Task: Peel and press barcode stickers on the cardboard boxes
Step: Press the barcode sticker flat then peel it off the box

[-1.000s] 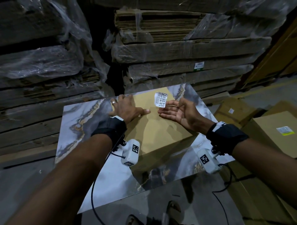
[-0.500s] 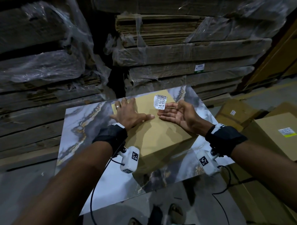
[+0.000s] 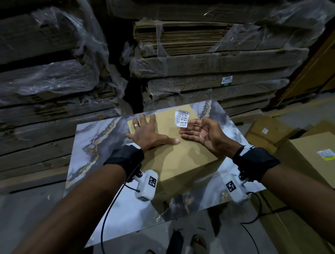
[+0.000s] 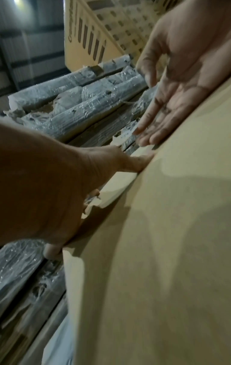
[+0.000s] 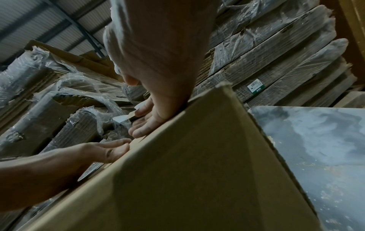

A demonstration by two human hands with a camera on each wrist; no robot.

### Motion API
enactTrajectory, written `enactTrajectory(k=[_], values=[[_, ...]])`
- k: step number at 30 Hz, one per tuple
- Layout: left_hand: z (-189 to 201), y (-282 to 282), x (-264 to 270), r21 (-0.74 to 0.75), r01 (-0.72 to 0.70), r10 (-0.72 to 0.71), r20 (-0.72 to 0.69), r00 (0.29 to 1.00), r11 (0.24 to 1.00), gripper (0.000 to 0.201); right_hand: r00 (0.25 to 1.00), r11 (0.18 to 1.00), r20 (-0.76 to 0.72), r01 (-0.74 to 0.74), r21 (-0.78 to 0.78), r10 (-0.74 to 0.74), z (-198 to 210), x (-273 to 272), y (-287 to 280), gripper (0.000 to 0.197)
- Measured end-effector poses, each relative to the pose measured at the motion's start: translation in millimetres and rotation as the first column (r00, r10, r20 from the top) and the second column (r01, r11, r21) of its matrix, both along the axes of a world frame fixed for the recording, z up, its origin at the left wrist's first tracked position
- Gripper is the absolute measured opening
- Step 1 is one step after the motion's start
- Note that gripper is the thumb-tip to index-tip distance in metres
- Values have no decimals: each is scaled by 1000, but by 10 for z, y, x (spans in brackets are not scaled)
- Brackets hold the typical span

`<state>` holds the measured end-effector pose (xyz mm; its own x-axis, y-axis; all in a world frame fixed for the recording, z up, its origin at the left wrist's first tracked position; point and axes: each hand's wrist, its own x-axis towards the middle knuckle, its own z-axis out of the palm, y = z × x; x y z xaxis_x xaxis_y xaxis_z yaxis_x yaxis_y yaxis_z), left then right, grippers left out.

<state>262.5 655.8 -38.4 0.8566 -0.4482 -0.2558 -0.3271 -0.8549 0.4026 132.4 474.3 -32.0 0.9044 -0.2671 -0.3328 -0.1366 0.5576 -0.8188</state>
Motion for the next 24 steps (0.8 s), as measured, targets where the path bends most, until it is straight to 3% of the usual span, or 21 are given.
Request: enactTrajectory(k=[4, 6, 9, 13, 15, 19, 24], values=[[-72, -34, 49, -134, -88, 113, 193, 975, 987, 108, 1000, 1000, 4, -5, 3, 5, 11, -18, 7, 38], [-81, -62, 45, -154, -116, 150, 233, 961, 981, 96, 1000, 1000, 6, 1, -2, -1, 15, -21, 9, 38], [-76, -76, 6, -118, -126, 145, 171, 975, 985, 103, 1000, 1000, 17, 15, 22, -15, 10, -22, 5, 40], [34, -105, -61, 60, -22, 27, -77, 997, 998, 161, 998, 995, 47, 42, 85, -46, -28, -33, -28, 45], [66, -124, -63, 89, -4, 12, -92, 996, 996, 170, 996, 991, 55, 70, 111, -76, -43, -42, -41, 42], [66, -160, 51, 48, -32, 32, -2, 999, 998, 159, 991, 986, 61, 111, 126, -120, -36, -66, -61, 36], [37, -151, 148, -18, -90, 92, 147, 985, 996, 113, 989, 986, 87, 104, 131, -116, -54, -66, -78, 39]])
